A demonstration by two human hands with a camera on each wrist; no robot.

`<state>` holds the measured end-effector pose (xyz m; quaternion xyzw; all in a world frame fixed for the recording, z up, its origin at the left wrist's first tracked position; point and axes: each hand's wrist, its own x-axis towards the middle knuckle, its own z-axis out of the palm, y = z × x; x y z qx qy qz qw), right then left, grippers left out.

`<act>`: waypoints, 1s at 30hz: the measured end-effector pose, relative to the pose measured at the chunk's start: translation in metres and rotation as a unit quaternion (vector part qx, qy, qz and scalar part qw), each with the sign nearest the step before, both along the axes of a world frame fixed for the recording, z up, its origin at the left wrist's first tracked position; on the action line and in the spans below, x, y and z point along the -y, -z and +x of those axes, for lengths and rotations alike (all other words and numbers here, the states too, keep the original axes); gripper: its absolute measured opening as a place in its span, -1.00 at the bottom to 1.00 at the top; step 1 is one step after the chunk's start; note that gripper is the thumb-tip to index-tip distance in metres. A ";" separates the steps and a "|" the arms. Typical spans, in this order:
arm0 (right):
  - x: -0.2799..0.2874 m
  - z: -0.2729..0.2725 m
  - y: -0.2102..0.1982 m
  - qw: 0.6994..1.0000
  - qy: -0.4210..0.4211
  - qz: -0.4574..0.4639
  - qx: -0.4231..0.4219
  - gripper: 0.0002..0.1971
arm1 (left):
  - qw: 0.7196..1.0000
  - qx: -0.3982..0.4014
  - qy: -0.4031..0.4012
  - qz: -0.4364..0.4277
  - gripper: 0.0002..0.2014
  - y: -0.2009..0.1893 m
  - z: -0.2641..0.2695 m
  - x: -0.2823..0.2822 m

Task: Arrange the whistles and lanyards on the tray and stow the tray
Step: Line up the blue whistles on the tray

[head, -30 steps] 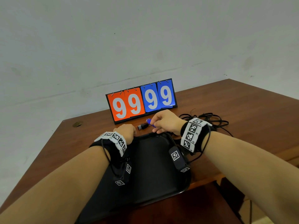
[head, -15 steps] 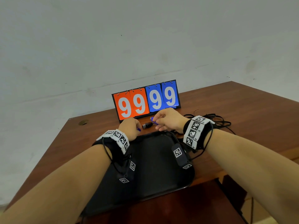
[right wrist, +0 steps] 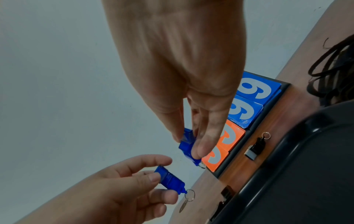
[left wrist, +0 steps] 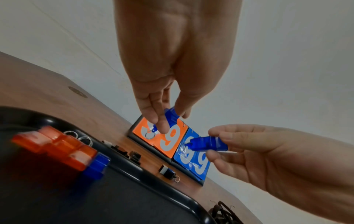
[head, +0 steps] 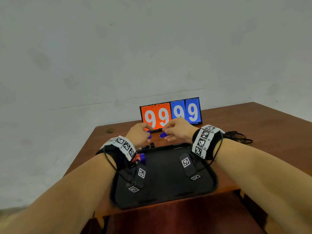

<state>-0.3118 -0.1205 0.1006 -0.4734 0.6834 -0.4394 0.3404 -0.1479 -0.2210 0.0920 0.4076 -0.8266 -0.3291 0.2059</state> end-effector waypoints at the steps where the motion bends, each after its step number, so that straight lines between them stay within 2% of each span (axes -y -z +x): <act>1: 0.000 0.004 -0.001 1.000 -0.008 0.003 -0.005 -0.80 | 1.000 -0.004 0.002 0.010 -0.76 -0.001 0.006 0.000; 8: 0.006 0.027 0.001 0.997 -0.039 0.052 -0.034 -0.78 | 0.995 -0.004 -0.017 0.097 -0.81 0.002 0.032 -0.002; 15: 0.013 0.026 0.011 0.991 -0.074 0.078 -0.085 -0.70 | 0.993 0.017 -0.005 0.119 -0.81 0.009 0.036 0.004; 23: 0.026 0.017 0.022 0.989 -0.074 0.065 -0.112 -0.61 | 0.998 0.053 0.001 0.026 -0.86 0.022 0.020 0.020; 30: 0.050 0.017 0.034 0.980 -0.066 0.038 -0.186 -0.57 | 0.992 0.059 -0.034 -0.102 -0.85 0.038 0.008 0.040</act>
